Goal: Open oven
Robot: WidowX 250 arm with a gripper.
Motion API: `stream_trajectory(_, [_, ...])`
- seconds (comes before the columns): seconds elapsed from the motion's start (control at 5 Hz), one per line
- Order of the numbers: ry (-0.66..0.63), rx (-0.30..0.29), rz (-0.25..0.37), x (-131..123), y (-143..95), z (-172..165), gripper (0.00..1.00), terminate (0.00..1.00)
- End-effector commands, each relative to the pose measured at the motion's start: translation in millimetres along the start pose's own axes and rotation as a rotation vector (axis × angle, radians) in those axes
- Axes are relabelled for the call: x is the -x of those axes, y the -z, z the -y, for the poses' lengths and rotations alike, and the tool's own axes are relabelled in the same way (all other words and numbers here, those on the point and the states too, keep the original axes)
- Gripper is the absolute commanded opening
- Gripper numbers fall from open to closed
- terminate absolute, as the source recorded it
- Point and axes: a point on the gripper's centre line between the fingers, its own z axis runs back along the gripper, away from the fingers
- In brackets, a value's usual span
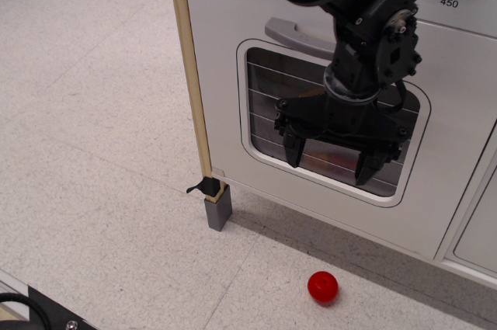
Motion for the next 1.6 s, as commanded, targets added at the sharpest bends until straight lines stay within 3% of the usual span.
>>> stream_trajectory(0.0, [0.000,0.000,0.000,0.0,0.0,0.0,1.00,0.00])
stream_trajectory(0.2, [-0.168,0.031,0.002,1.7,-8.9,-19.3,1.00,0.00])
stream_trajectory(0.4, [-0.408,0.064,0.050,-0.6,-25.1,-45.1,1.00,0.00])
stream_trajectory(0.6, [-0.672,0.110,0.075,-15.9,-39.3,-68.9,1.00,0.00])
stream_trajectory(0.8, [-0.949,0.201,0.043,-39.6,-45.8,-82.8,1.00,0.00])
stream_trajectory(1.0, [-1.114,0.235,0.047,-56.1,-45.9,-83.4,1.00,0.00])
stream_trajectory(1.2, [-1.173,0.297,0.073,-64.4,-47.7,-78.4,1.00,0.00])
stream_trajectory(1.4, [-1.224,0.325,0.059,-70.3,-40.6,-71.0,1.00,0.00])
